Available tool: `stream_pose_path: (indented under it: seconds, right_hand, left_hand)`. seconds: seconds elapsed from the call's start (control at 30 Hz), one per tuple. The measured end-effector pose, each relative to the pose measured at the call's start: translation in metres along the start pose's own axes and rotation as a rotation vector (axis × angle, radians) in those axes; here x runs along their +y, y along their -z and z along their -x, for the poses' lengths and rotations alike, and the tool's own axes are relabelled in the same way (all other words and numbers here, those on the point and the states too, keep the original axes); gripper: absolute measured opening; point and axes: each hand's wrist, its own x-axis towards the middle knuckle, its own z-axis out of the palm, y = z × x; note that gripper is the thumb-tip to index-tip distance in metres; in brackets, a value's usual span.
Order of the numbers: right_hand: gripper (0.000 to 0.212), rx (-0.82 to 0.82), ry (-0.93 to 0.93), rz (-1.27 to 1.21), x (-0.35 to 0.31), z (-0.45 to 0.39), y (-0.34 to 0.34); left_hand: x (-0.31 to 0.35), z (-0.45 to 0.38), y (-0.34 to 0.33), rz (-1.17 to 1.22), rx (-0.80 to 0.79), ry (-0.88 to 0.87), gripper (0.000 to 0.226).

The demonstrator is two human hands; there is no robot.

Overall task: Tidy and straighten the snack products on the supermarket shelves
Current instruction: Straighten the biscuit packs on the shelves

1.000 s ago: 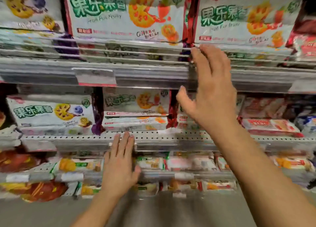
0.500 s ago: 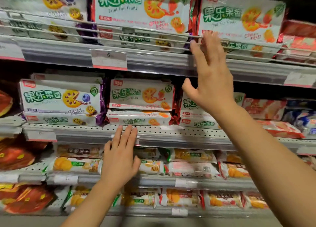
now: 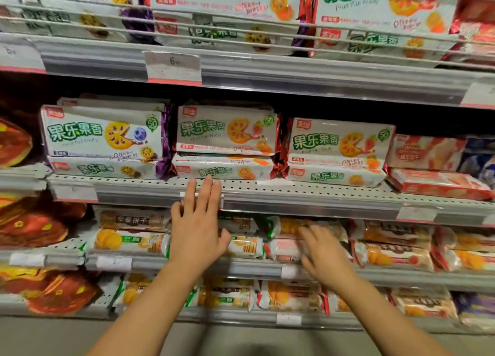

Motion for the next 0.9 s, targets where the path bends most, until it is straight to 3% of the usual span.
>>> stream_pose_path:
  seconds: [0.13,0.23,0.37,0.47,0.63,0.8,0.9]
  right_hand:
    - [0.058,-0.119,-0.236,0.159,0.010,-0.029,0.009]
    - [0.055,-0.273,-0.273,0.141,0.006,-0.042,0.010]
    - [0.032,-0.282,-0.245,0.181,0.002,-0.049,0.006]
    - [0.027,-0.251,-0.234,0.199,0.003,-0.048,0.009]
    - [0.066,-0.095,-0.194,0.170,0.012,-0.028,0.005]
    - [0.067,0.182,0.001,-0.210,0.001,0.019,-0.017]
    - [0.070,0.171,0.027,-0.346,-0.033,0.035,-0.018]
  left_hand:
    - [0.000,0.000,0.004,0.003,-0.028,0.001,0.108]
    - [-0.002,0.000,0.006,-0.005,-0.041,-0.009,0.107]
    - [-0.001,0.001,0.006,-0.001,-0.039,0.003,0.106]
    - [-0.002,0.000,0.005,-0.014,-0.028,-0.002,0.106]
    - [-0.006,0.000,0.005,0.012,-0.014,-0.019,0.105]
    - [-0.001,0.000,0.013,0.039,-0.047,-0.001,0.101]
    - [-0.004,0.001,0.018,0.104,-0.082,-0.015,0.097]
